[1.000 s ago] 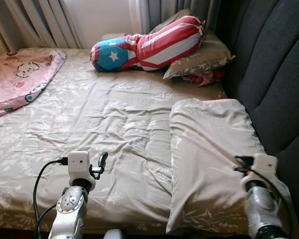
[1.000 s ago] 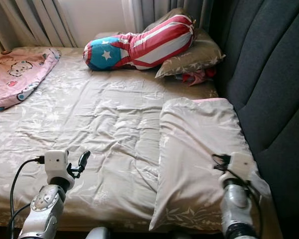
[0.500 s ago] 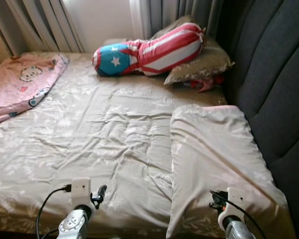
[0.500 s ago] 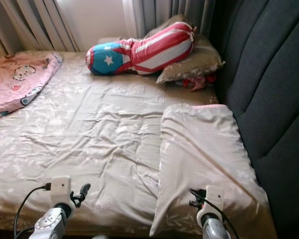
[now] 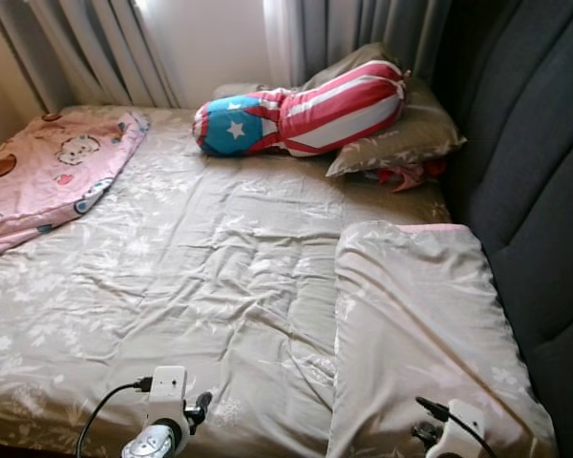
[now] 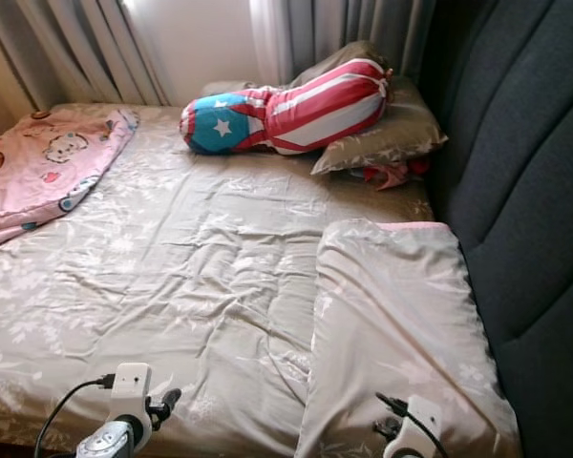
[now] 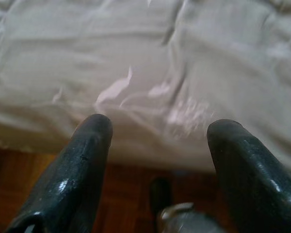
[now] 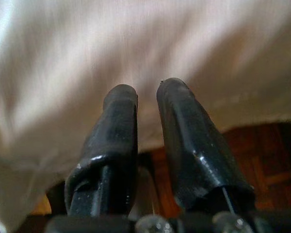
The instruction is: Clean up the room
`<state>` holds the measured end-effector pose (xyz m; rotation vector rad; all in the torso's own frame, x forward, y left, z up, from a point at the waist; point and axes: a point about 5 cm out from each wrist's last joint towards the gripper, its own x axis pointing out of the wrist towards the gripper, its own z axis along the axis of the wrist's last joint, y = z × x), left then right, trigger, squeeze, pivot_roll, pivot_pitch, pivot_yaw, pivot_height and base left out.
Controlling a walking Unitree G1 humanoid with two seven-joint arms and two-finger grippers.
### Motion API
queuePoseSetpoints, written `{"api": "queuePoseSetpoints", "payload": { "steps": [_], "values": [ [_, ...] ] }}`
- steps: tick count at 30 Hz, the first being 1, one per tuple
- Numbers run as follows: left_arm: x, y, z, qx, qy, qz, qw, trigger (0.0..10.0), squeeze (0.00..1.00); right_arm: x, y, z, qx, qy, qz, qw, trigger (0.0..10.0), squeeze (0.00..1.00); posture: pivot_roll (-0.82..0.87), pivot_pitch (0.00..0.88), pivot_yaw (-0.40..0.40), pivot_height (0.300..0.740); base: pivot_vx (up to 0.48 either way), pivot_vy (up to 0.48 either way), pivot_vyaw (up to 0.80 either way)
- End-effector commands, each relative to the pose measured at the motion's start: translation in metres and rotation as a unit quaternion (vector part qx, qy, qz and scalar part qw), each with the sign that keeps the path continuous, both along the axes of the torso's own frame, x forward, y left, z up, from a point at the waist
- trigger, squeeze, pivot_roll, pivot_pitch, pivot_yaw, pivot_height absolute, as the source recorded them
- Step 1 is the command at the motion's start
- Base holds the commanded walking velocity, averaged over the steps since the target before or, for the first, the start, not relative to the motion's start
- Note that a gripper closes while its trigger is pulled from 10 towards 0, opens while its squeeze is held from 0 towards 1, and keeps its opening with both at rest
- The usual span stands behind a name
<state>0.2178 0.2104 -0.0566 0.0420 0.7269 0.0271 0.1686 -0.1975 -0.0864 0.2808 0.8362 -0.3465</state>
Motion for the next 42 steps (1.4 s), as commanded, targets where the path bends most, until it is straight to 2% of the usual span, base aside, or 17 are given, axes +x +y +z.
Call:
{"api": "queuePoseSetpoints", "payload": {
  "steps": [1, 8, 15, 24, 33, 36, 42],
  "values": [
    [-0.014, 0.005, -0.008, 0.012, 0.033, -0.008, 0.999, 10.0, 0.00, -0.010, 0.006, -0.006, 0.005, 0.023, 0.009, 1.000, 10.0, 0.00, -0.01, 0.000, 0.035, 0.740, 0.000, 0.000, 0.00],
    [-0.024, 0.008, -0.014, 0.015, 0.053, 0.018, 0.998, 10.0, 0.00, -0.013, 0.006, -0.007, 0.007, 0.033, 0.016, 0.999, 10.0, 0.00, 0.01, 0.000, 0.022, 0.740, 0.000, 0.000, 0.00],
    [-0.027, 0.008, -0.016, 0.020, 0.060, 0.021, 0.998, 10.0, 0.00, -0.007, 0.007, -0.005, 0.010, 0.024, 0.021, 0.999, 10.0, 0.00, 0.01, 0.000, 0.021, 0.740, 0.000, 0.000, 0.00],
    [-0.032, 0.008, -0.018, 0.025, 0.068, 0.015, 0.997, 10.0, 0.00, -0.006, 0.009, -0.005, 0.012, 0.027, 0.028, 0.999, 10.0, 0.00, 0.01, 0.000, 0.020, 0.740, 0.000, 0.000, 0.00],
    [-0.033, 0.010, -0.019, 0.027, 0.072, 0.014, 0.997, 10.0, 0.00, -0.010, 0.013, -0.007, 0.016, 0.035, 0.036, 0.999, 10.0, 0.00, 0.02, 0.000, 0.023, 0.740, 0.000, 0.290, 0.00],
    [-0.033, 0.011, -0.019, 0.028, 0.073, 0.013, 0.997, 10.0, 0.00, -0.010, 0.014, -0.007, 0.005, 0.036, 0.062, 0.997, 10.0, 0.00, 0.02, 0.000, 0.022, 0.740, 0.000, 0.294, 0.00],
    [-0.033, 0.012, -0.019, 0.030, 0.074, 0.011, 0.997, 10.0, 0.00, -0.009, 0.016, -0.007, 0.003, 0.033, 0.070, 0.997, 10.0, 0.00, 0.02, 0.000, 0.021, 0.740, 0.000, 0.291, 0.74]
  ]
}}
